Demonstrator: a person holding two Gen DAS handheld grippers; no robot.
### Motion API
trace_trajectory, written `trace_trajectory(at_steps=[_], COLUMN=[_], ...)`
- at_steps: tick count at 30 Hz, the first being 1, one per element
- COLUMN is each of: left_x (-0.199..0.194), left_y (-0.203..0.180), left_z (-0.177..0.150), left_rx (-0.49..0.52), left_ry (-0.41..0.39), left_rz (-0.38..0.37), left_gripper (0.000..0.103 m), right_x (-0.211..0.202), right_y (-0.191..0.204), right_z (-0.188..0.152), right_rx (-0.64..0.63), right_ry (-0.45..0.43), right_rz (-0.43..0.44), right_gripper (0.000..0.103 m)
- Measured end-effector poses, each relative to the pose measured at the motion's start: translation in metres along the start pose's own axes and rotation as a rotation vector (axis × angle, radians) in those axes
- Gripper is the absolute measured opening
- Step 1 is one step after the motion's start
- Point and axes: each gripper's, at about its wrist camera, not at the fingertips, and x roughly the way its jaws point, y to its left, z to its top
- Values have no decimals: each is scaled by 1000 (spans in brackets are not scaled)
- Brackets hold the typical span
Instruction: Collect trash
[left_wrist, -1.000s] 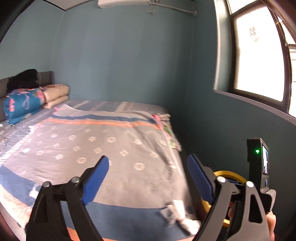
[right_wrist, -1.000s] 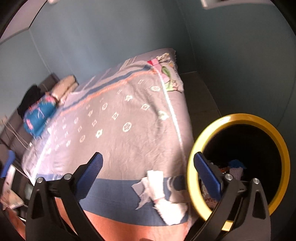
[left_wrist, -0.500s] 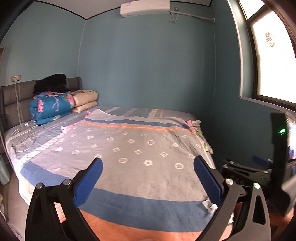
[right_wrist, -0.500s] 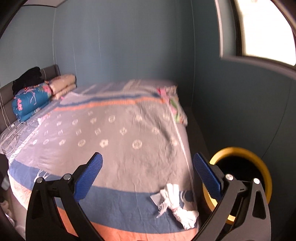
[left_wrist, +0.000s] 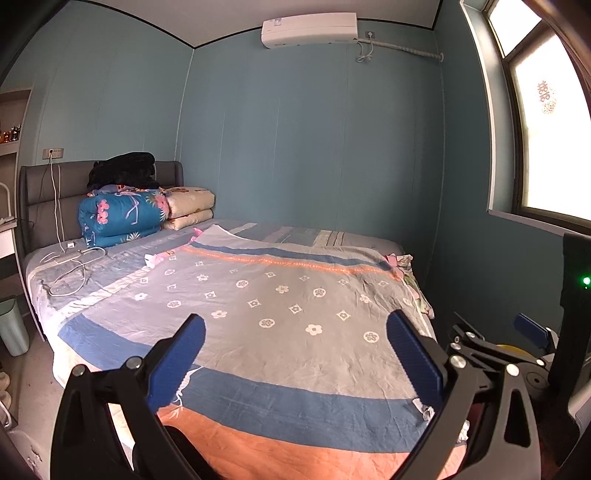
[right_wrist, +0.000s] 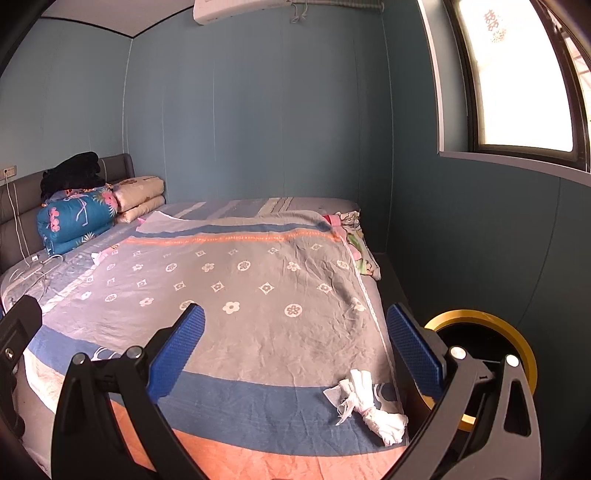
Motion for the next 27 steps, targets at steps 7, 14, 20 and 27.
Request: trace_trajectory(at_steps=[7, 14, 20, 27], left_x=[0, 2, 3, 4], left_y=[-1, 1, 3, 4], left_z=[-3, -4, -3, -3], left_rx=[-13, -26, -37, -39], left_ry=[13, 24, 26, 26], left_rz=[-11, -15, -19, -21], left_gripper=[95, 95, 95, 95], right_x=[-4, -3, 0, 3], right_y=[0, -4, -5, -7], right_z=[-2, -4, -7, -8], right_rx=[6, 14, 10, 14], right_ry=[10, 23, 37, 41], right_rz=[0, -11, -18, -25], right_gripper=[95, 95, 95, 95])
